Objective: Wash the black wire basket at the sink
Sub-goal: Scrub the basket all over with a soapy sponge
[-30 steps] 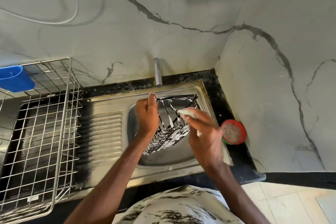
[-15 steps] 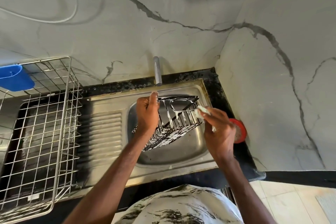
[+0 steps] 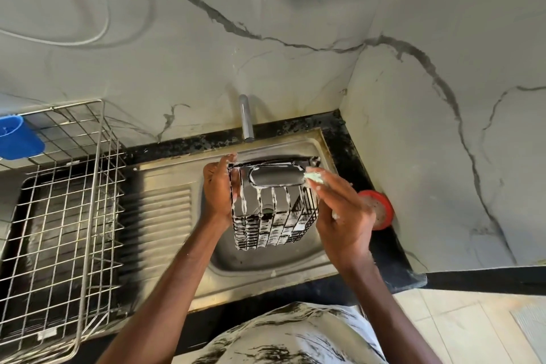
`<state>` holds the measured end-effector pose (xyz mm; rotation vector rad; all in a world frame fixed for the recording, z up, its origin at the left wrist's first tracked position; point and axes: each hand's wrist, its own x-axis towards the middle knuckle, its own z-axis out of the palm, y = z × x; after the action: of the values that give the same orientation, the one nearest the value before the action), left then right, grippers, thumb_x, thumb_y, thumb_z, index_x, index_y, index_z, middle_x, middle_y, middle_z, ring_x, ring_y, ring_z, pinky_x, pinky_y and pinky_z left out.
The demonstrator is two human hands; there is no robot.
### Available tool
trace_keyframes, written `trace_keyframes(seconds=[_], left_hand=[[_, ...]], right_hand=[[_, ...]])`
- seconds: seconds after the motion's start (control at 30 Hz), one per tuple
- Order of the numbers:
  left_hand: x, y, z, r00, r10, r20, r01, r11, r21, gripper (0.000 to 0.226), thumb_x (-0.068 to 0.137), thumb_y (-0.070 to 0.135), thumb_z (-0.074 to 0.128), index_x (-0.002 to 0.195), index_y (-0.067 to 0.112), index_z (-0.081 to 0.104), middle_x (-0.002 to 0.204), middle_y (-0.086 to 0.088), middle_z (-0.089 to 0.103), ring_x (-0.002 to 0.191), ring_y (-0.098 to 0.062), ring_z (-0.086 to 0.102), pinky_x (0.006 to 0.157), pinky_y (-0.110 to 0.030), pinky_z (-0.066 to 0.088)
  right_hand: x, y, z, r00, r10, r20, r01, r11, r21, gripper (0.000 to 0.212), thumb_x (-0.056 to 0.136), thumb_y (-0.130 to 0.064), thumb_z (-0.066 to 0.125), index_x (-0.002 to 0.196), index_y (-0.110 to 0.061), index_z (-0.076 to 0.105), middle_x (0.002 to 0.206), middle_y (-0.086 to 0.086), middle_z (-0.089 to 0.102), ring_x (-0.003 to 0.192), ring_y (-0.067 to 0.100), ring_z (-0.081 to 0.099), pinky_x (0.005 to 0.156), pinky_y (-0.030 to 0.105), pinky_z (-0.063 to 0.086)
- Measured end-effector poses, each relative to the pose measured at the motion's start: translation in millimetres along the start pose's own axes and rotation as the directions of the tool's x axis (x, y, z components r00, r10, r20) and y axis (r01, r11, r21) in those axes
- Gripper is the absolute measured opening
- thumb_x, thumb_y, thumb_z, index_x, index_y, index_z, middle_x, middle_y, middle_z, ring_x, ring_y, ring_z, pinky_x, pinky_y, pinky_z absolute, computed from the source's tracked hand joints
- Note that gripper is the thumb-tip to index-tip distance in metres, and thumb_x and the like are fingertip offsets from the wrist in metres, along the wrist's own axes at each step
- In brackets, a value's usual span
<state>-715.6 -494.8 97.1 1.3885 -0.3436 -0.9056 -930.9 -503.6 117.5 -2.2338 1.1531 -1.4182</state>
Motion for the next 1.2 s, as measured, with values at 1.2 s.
trace_keyframes(seconds=[1.2], left_hand=[[7.0, -4.9, -13.4, 0.994, -0.064, -0.086, 0.063, 0.998, -0.017, 0.047, 0.099, 0.02, 0.059, 0.053, 0.022, 0.07, 0.05, 0.004, 0.055, 0.042, -0.014, 0.043, 0.047, -0.03, 0.032]], right_hand=[[5.6, -19.0, -33.0, 0.921, 0.136, 0.366, -0.162, 0.986, 0.042, 0.04, 0.087, 0.015, 0.062, 0.118, -0.007, 0.074, 0.125, -0.004, 0.064, 0.099, 0.006, 0.072, 0.082, 0.011, 0.056]])
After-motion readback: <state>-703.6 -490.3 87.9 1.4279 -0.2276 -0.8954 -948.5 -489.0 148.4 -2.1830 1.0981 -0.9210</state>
